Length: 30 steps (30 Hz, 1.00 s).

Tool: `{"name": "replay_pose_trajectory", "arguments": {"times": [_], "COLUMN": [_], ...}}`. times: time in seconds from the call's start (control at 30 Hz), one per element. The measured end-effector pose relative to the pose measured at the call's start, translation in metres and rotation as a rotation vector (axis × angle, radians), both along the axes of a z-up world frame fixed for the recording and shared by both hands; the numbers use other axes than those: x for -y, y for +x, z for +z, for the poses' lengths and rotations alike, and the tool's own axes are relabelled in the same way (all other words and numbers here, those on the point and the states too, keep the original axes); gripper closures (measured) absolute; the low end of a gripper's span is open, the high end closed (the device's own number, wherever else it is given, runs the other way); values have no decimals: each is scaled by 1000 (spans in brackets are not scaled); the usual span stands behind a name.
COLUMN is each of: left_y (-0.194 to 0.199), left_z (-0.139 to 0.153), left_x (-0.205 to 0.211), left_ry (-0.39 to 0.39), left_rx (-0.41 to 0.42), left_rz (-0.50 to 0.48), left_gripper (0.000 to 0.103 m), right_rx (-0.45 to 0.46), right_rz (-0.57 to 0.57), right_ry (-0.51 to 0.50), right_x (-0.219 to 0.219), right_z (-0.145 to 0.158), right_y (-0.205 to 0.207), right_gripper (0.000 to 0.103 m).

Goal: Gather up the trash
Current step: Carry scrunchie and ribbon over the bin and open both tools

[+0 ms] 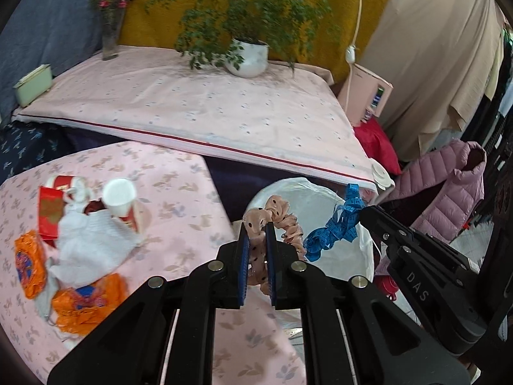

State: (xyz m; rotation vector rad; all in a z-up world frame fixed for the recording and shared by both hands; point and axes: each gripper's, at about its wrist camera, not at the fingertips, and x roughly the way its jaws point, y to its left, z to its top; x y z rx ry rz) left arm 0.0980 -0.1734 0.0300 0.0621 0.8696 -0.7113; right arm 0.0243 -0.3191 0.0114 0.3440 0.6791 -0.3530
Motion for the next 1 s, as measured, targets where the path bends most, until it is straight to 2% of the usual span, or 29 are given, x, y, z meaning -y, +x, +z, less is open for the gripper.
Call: {"name": "replay_pose_trajectory", "arguments": {"times": [0.27, 0.37, 0.4, 0.43, 0.5, 0.6, 0.67, 0.8, 1.0], "left_y": [-6, -5, -5, -5, -6, -6, -5, -2, -1], "left_z": [-17, -19, -20, -20, -20, -19, -19, -16, -16], "left_x": [49, 58, 60, 62, 62, 61, 59, 49, 30], "left_ry": [36, 37, 38, 44, 49, 62, 62, 55, 46], "left_rx": [-2, -3, -2, 0, 16, 41, 37, 35, 31], "left_rz": [-72, -88, -87, -80, -52, -42, -33, -7, 32], "left_gripper": [93, 90, 83, 66, 45, 44, 44, 44, 43], "right_rx": [-29, -38, -38, -34, -31, -25, -27, -25, -23], "right_rz": [-76, -88, -94, -102, -112, -122, -122, -126, -103], "right_ry": [38, 54, 61, 67, 73, 61, 55, 33, 12], "right_x": [43, 52, 54, 56, 57, 56, 54, 47, 32], "right_z": [-22, -27, -29, -29, -29, -26, -25, -21, -17], "right_y": [-10, -11, -11, -12, -13, -14, -14, -16, -14], "right_gripper": [102, 102, 101, 100, 89, 72, 70, 58, 56]}}
